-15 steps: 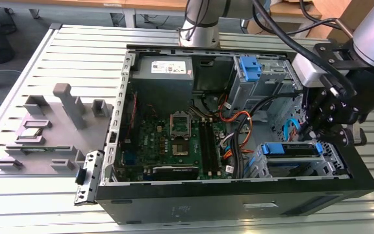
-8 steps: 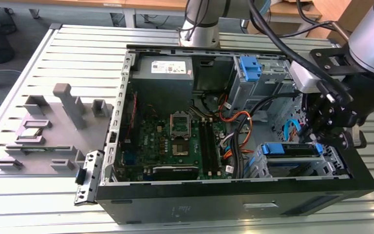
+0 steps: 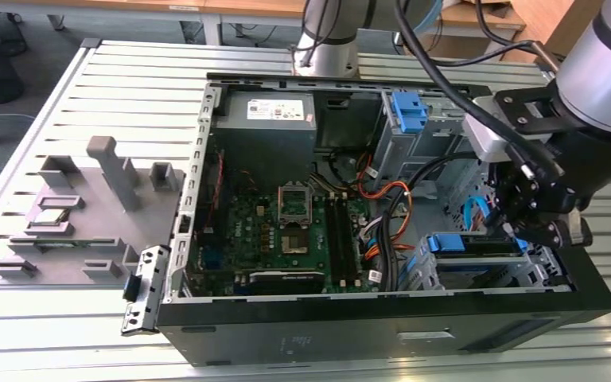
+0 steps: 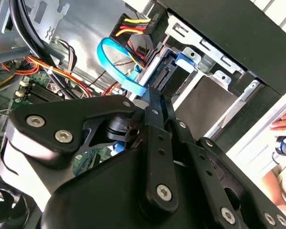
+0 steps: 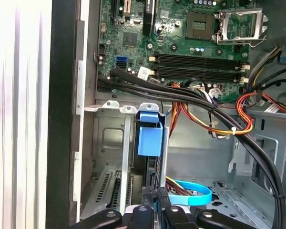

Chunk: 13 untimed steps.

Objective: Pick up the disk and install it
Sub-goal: 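Insert the first disk wire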

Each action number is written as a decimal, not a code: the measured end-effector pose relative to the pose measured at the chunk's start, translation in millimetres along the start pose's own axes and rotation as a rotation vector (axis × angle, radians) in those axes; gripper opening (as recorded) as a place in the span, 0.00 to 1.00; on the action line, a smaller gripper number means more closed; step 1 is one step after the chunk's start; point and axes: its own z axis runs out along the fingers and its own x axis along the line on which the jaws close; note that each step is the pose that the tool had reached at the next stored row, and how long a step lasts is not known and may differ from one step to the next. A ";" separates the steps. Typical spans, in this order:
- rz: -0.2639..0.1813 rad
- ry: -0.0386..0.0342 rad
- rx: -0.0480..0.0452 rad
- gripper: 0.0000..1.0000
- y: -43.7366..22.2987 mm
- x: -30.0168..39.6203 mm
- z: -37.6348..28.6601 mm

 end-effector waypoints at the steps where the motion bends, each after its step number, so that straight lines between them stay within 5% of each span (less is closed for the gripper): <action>1: -0.001 0.0000 0.0030 0.16 1.5 0.1 0.7; 10: -0.011 0.0005 0.0295 0.16 11.7 0.1 4.3; 13: -0.017 0.0014 0.0531 0.16 13.1 0.0 4.3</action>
